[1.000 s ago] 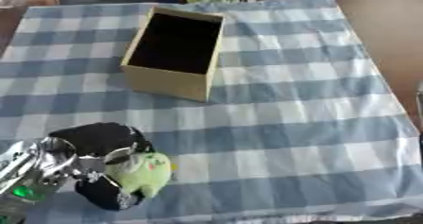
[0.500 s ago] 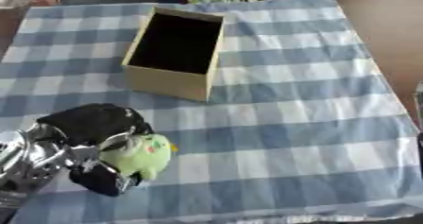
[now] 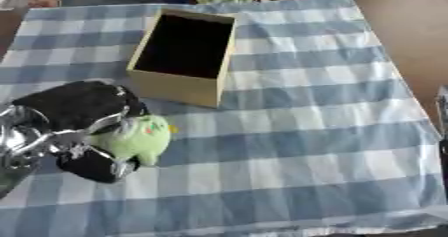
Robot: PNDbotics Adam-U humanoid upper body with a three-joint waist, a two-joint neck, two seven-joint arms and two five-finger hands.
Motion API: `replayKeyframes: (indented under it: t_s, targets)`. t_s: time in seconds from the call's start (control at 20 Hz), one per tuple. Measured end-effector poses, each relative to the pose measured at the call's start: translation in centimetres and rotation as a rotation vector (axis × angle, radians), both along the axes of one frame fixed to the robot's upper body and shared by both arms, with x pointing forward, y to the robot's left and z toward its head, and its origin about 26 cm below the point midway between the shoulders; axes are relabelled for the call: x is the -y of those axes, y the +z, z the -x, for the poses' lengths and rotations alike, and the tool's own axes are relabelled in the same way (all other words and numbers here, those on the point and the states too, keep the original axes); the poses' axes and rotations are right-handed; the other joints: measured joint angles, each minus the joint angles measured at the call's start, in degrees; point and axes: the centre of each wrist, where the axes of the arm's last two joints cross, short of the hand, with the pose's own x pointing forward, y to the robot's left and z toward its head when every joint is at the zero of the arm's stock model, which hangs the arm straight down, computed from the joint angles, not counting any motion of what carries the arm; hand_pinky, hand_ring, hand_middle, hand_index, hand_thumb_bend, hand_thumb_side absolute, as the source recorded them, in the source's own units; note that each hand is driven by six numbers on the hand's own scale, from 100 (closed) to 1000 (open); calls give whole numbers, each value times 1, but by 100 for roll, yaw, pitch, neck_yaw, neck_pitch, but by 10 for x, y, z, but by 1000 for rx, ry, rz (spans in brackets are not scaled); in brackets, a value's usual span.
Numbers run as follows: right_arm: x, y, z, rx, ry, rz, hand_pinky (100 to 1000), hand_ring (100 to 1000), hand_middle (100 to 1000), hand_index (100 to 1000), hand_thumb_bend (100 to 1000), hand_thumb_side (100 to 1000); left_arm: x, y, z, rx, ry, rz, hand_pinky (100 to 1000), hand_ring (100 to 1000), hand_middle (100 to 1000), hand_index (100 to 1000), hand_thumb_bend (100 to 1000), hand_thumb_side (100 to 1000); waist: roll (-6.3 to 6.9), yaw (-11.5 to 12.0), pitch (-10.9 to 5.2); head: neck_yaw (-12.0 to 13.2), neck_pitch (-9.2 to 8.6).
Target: Pick up objects on the table and place them in the box.
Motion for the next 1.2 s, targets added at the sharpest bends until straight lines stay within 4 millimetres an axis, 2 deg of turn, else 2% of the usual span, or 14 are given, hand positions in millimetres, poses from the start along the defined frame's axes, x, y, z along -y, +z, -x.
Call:
replayKeyframes:
  t_s: [0.35, 0.5, 0.85, 1.2]
  targets:
    - [-1, 3, -1, 11, 6, -3, 776, 607, 582, 771, 100, 747, 2, 48, -3, 156, -13, 74, 293, 461, 546, 734, 100, 355, -16, -55, 71, 8, -6]
    - [-1, 4, -2, 19, 9, -4, 777, 606, 582, 772, 100, 747, 3, 64, -14, 188, -18, 120, 270, 457, 544, 726, 100, 351, -31, -96, 130, 45, -41]
    - [-3, 9, -4, 37, 17, -3, 776, 605, 581, 771, 100, 747, 9, 76, -58, 250, 1, 202, 209, 440, 545, 644, 100, 373, -99, -158, 254, 160, -166]
    - [-5, 12, -5, 51, 29, -5, 775, 604, 579, 771, 100, 748, 20, 75, -100, 272, 16, 280, 211, 471, 601, 646, 100, 382, -179, -201, 389, 274, -315]
